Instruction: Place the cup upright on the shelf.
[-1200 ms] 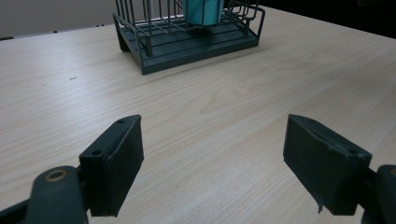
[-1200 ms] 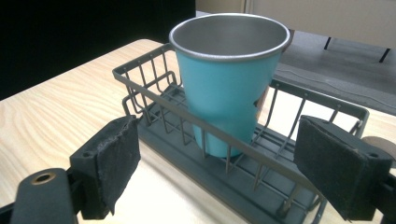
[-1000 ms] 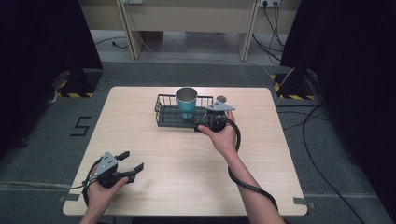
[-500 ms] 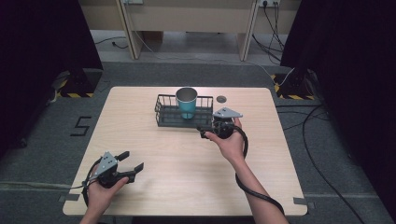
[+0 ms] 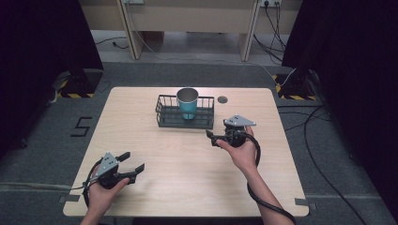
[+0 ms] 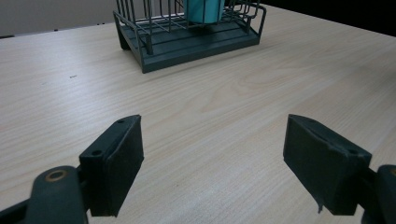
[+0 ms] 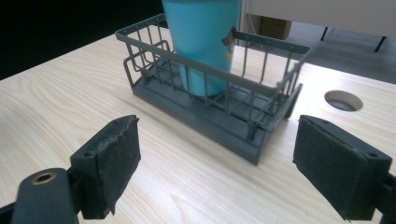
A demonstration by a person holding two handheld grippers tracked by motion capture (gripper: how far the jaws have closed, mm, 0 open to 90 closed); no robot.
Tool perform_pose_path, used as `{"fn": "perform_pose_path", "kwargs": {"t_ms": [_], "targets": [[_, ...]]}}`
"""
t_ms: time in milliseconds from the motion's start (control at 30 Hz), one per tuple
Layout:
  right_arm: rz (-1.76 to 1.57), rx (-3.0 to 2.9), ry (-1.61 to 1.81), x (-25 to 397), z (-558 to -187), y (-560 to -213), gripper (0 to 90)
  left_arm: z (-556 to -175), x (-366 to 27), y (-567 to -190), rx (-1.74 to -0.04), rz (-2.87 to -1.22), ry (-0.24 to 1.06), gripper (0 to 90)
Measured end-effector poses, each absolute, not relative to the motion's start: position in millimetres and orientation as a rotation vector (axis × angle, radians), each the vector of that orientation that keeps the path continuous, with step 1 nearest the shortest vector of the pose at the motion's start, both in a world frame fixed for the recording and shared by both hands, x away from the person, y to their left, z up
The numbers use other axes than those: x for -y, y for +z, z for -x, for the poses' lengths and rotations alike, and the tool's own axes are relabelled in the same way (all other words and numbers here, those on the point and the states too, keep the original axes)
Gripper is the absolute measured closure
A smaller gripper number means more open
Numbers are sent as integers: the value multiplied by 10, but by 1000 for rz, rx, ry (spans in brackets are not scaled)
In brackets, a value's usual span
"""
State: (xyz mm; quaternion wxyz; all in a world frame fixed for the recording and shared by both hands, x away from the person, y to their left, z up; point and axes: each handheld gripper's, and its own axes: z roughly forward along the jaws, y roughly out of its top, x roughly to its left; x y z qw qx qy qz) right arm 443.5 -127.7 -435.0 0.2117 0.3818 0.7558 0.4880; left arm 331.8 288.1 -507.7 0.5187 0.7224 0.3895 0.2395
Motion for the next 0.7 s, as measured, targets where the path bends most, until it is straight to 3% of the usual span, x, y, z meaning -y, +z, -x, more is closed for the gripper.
{"fn": "perform_pose_path", "kwargs": {"t_ms": [700], "targets": [[-1118, -2056, 1310, 1750, -4162, -4390, 156, -3318, -2881, -5078, -937, -1734, 578, 196]]}}
